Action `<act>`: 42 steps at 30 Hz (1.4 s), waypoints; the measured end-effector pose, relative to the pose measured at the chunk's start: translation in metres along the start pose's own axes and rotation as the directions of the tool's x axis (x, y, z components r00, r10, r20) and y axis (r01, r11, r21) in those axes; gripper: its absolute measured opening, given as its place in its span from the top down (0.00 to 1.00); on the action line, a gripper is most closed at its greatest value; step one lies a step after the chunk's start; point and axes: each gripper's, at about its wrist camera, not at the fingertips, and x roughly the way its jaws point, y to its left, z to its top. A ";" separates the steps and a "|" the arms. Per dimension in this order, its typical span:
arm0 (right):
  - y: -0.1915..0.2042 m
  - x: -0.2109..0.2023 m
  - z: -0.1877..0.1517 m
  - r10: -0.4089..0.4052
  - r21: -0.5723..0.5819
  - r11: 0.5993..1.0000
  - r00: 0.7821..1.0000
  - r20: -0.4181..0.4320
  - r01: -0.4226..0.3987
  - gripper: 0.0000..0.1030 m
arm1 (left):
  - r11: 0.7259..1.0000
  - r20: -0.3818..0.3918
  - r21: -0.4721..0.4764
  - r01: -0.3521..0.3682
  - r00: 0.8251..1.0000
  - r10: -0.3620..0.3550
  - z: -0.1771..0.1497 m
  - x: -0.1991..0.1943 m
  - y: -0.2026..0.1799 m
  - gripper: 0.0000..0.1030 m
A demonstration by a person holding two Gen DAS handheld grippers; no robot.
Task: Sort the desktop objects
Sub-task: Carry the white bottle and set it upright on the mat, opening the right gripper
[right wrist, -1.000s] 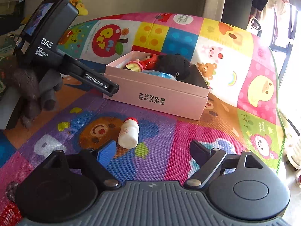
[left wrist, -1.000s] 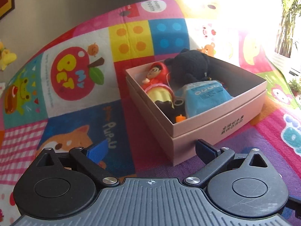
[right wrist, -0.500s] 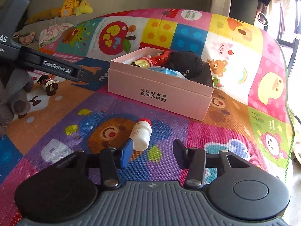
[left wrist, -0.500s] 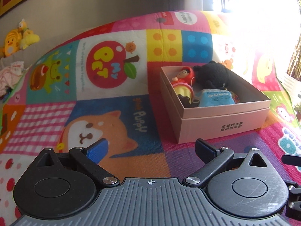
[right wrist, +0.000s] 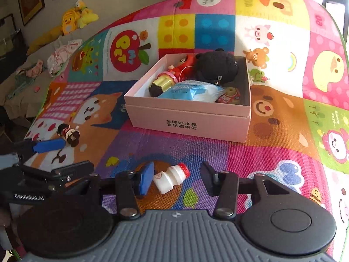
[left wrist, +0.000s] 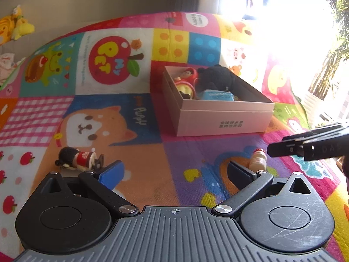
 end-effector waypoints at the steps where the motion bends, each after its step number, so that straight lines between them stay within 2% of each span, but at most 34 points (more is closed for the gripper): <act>1: -0.005 -0.002 0.002 -0.017 0.014 1.000 1.000 0.013 0.017 0.54 | 1.000 -0.012 0.013 0.025 1.000 -0.024 0.000 0.005 -0.007 0.00; 3: -0.013 -0.005 0.007 -0.076 0.035 0.997 0.996 0.042 0.075 0.54 | 0.996 -0.015 0.054 0.073 0.997 -0.073 0.001 0.011 -0.024 0.00; 5: -0.021 -0.007 0.011 -0.097 0.052 0.994 0.994 0.057 0.094 0.54 | 0.987 -0.008 0.114 0.114 0.993 -0.114 0.004 0.016 -0.043 0.00; 7: -0.026 -0.006 0.010 -0.072 0.061 0.996 0.996 0.047 0.069 0.54 | 0.975 -0.001 0.177 0.133 0.991 -0.134 0.005 0.021 -0.060 0.00; 9: -0.029 0.000 0.009 -0.013 0.087 0.996 1.000 0.007 0.013 0.54 | 0.965 0.002 0.221 0.141 0.989 -0.145 0.005 0.025 -0.070 0.00; 11: -0.035 0.011 0.005 0.074 0.165 0.984 0.996 -0.044 -0.065 0.54 | 0.963 0.000 0.225 0.145 0.989 -0.149 0.003 0.026 -0.073 0.00; 14: -0.038 0.033 0.004 0.151 0.260 0.958 0.984 -0.099 -0.121 0.61 | 0.966 -0.033 0.212 0.145 0.989 -0.142 -0.004 0.027 -0.067 0.00; 19: -0.037 0.058 0.005 0.160 0.307 0.945 0.977 -0.138 -0.112 0.62 | 0.967 -0.096 0.197 0.161 0.985 -0.144 -0.021 0.015 -0.056 0.00; 20: -0.034 0.056 0.004 0.169 0.293 0.948 0.977 -0.134 -0.124 0.70 | 0.969 -0.103 0.189 0.160 0.984 -0.143 -0.024 0.013 -0.053 0.00; 22: -0.031 0.051 0.003 0.190 0.285 0.947 0.975 -0.115 -0.151 0.73 | 0.975 -0.116 0.159 0.152 0.984 -0.135 -0.026 0.011 -0.047 0.00; 24: -0.027 0.043 0.002 0.180 0.261 0.953 0.980 -0.084 -0.153 0.73 | 0.981 -0.126 0.129 0.145 0.984 -0.129 -0.026 0.014 -0.042 0.00; 27: -0.016 0.024 0.000 0.110 0.165 0.980 0.994 0.006 -0.110 0.73 | 0.985 -0.118 0.114 0.132 0.986 -0.119 -0.023 0.016 -0.042 0.00; 30: 0.009 0.005 -0.010 -0.028 -0.041 0.999 0.992 0.123 0.034 0.73 | 0.983 -0.110 0.117 0.138 0.986 -0.126 -0.022 0.015 -0.044 0.00; 32: 0.031 0.001 -0.022 -0.115 -0.201 0.968 0.975 0.191 0.154 0.73 | 0.983 -0.113 0.123 0.135 0.986 -0.122 -0.024 0.016 -0.045 0.00; 35: 0.049 0.003 -0.043 -0.154 -0.339 0.913 0.962 0.226 0.226 0.73 | 0.985 -0.115 0.122 0.122 0.987 -0.108 -0.026 0.016 -0.044 0.00; 37: 0.053 0.005 -0.053 -0.173 -0.371 0.894 0.956 0.235 0.253 0.72 | 0.986 -0.113 0.120 0.112 0.989 -0.098 -0.027 0.014 -0.041 0.00; 42: 0.051 0.001 -0.068 -0.186 -0.366 0.892 0.953 0.241 0.267 0.72 | 0.992 -0.116 0.098 0.074 0.991 -0.062 -0.029 0.013 -0.029 0.00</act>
